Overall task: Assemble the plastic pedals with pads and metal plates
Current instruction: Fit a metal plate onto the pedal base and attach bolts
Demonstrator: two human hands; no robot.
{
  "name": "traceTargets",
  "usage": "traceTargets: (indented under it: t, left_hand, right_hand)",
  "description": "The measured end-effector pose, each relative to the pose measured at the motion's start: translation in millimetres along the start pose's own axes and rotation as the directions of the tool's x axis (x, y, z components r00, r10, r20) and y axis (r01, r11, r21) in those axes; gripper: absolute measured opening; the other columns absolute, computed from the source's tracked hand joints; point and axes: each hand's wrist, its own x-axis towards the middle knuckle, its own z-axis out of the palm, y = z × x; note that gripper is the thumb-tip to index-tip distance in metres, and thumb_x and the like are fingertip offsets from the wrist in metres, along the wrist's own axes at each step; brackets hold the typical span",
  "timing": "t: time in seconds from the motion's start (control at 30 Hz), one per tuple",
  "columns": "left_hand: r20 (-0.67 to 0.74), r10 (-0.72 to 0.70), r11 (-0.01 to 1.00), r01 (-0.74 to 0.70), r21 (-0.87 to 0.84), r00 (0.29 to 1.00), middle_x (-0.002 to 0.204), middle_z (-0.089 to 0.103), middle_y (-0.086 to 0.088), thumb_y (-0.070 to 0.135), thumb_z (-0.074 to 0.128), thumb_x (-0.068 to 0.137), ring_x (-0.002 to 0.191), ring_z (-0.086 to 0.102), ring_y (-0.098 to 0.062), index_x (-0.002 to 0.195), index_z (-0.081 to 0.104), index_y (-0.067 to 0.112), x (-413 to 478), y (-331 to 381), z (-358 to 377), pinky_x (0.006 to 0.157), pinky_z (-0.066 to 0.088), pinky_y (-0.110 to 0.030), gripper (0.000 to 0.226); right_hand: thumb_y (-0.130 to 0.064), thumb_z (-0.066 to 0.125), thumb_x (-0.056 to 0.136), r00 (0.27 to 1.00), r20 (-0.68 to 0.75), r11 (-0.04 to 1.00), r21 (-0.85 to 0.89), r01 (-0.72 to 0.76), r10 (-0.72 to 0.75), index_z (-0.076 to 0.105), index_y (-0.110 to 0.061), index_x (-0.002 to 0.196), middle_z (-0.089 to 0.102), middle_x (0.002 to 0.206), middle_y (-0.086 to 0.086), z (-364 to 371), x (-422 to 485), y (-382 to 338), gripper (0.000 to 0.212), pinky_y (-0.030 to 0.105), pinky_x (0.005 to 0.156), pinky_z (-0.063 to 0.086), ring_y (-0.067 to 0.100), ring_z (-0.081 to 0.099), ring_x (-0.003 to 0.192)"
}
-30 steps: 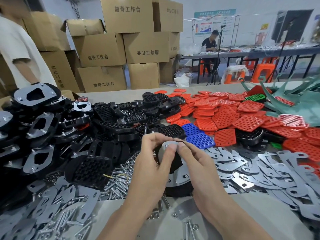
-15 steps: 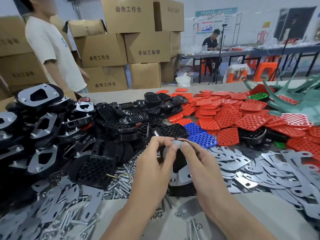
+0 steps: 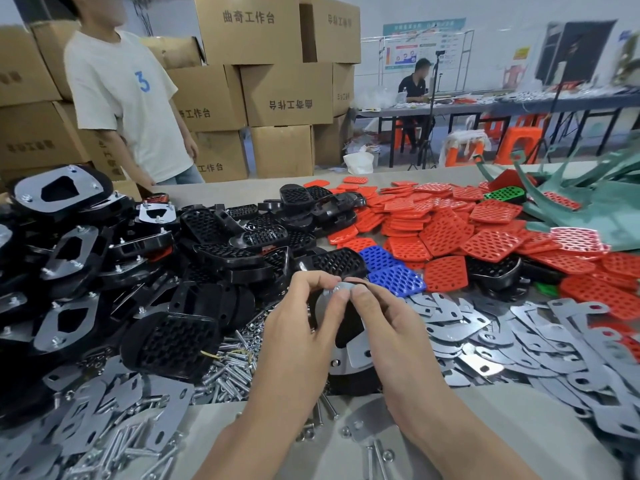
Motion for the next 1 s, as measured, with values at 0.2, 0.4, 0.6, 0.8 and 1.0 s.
traceTargets:
  t: [0.2,0.4,0.6,0.8,1.0]
  left_hand:
    - [0.038,0.054,0.999,-0.054,-0.002,0.998,0.110,0.066,0.024,0.035,0.047,0.102,0.095,0.064,0.005,0.116,0.056,0.045,-2.6,3.3,0.5,0.074,0.045,-0.009,0.019]
    - [0.019,0.037,0.999,-0.036,-0.003,0.999,0.100,0.068,0.024,0.042,0.051,0.099,0.088,0.065,0.002,0.104,0.059,0.041,-1.7,3.1,0.9,0.071,0.046,-0.012,0.010]
    - [0.020,0.031,0.999,-0.030,-0.040,0.999,0.102,0.069,0.024,0.034,0.050,0.104,0.084,0.066,0.003,0.116,0.055,0.043,-4.3,6.2,-0.7,0.067,0.050,-0.020,0.016]
    - [-0.121,0.020,0.997,-0.011,0.070,0.992,0.119,0.059,0.031,0.059,0.054,0.094,0.106,0.064,-0.002,0.097,0.054,0.046,-2.3,5.4,0.7,0.080,0.054,-0.035,0.013]
    - [-0.106,0.171,0.954,-0.138,0.266,0.980,0.105,0.048,0.022,0.049,0.047,0.099,0.101,0.053,-0.007,0.098,0.059,0.038,-2.3,15.5,-3.8,0.073,0.050,-0.030,0.016]
  right_hand:
    - [-0.020,0.054,0.106,1.000,0.010,1.000,-0.021,-0.001,0.001,0.078,-0.027,0.106,0.078,0.106,-0.011,-2.1,1.8,2.4,0.025,0.014,0.087,0.052,0.003,0.071,0.105]
    - [-0.021,0.055,0.105,1.000,0.013,0.999,-0.040,0.005,-0.004,0.079,-0.031,0.101,0.078,0.104,-0.014,-1.9,0.0,1.3,0.026,0.007,0.082,0.047,-0.001,0.070,0.103]
    - [-0.020,0.055,0.105,1.000,0.000,0.998,-0.066,0.019,-0.019,0.076,-0.024,0.108,0.078,0.103,-0.015,-1.6,-0.7,0.0,0.022,0.007,0.082,0.047,-0.002,0.070,0.102]
    - [-0.035,0.057,0.104,0.976,-0.080,0.952,-0.251,0.177,-0.202,0.067,-0.038,0.109,0.073,0.093,-0.027,3.0,-10.2,-2.4,0.012,0.007,0.070,0.048,-0.004,0.069,0.087]
    - [-0.052,0.048,0.097,0.929,-0.089,0.828,-0.491,0.272,-0.358,0.057,-0.050,0.114,0.064,0.107,-0.035,3.9,-14.5,-6.2,0.019,0.009,0.077,0.046,-0.010,0.063,0.095]
